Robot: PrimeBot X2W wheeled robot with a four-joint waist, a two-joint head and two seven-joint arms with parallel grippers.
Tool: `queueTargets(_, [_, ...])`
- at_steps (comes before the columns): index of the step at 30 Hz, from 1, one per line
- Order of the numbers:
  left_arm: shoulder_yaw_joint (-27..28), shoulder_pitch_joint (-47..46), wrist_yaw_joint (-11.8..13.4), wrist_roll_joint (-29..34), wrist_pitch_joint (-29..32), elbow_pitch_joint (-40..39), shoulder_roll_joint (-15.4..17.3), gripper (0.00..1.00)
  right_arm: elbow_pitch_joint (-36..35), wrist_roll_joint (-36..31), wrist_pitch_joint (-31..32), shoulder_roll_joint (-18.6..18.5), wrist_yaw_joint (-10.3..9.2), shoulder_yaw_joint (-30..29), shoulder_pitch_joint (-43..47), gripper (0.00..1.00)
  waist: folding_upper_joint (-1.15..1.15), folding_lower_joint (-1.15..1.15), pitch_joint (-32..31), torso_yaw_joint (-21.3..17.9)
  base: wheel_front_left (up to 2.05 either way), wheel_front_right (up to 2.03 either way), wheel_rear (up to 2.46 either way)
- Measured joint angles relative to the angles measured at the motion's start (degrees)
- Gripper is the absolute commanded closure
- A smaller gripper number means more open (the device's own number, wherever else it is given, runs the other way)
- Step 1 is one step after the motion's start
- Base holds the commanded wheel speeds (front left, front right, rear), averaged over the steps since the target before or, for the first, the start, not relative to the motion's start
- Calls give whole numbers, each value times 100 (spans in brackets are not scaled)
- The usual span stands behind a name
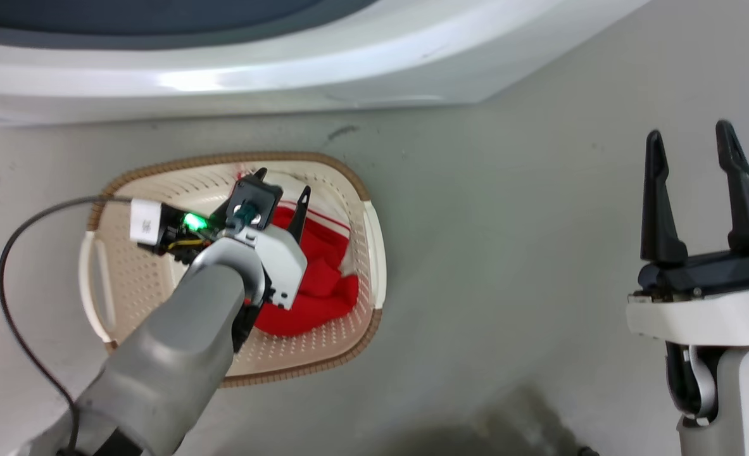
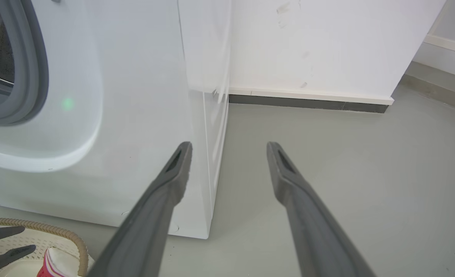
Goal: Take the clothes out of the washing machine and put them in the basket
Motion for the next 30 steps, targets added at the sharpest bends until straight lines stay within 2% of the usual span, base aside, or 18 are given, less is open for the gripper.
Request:
queueTargets(3, [519, 527, 250, 338, 1, -839, 212, 0, 56, -40, 0, 1, 0, -24, 170, 0, 0, 0, -340, 69, 0, 0, 0])
queueTargets(7, [1167, 1211, 391, 777, 1, -1716, 304, 0, 126, -63, 0, 1, 0, -26, 391, 0, 0, 0, -801, 152, 0, 0, 0])
queueTargets(14, [2182, 2224, 392, 1412, 0, -2888, 236, 0, 221, -92, 0, 0, 0, 33, 741, 0, 0, -1, -1567, 285, 0, 0, 0])
queueTargets(20, [3009, 2721, 360, 1870, 1, -3731, 115, 0, 253, -92, 0, 0, 0, 68, 919, 0, 0, -1, -2067, 365, 0, 0, 0])
queueTargets(25, [3635, 2716, 234, 2060, 1, -3879, 107, 0, 248, -89, 0, 0, 0, 124, 927, 0, 0, -1, -2232, 324, 0, 0, 0])
queueTargets(30, [4011, 2069, 18, 2086, 1, -3430, 57, 0, 241, -49, 0, 0, 0, 212, 910, 0, 0, -1, -2198, 184, 0, 0, 0])
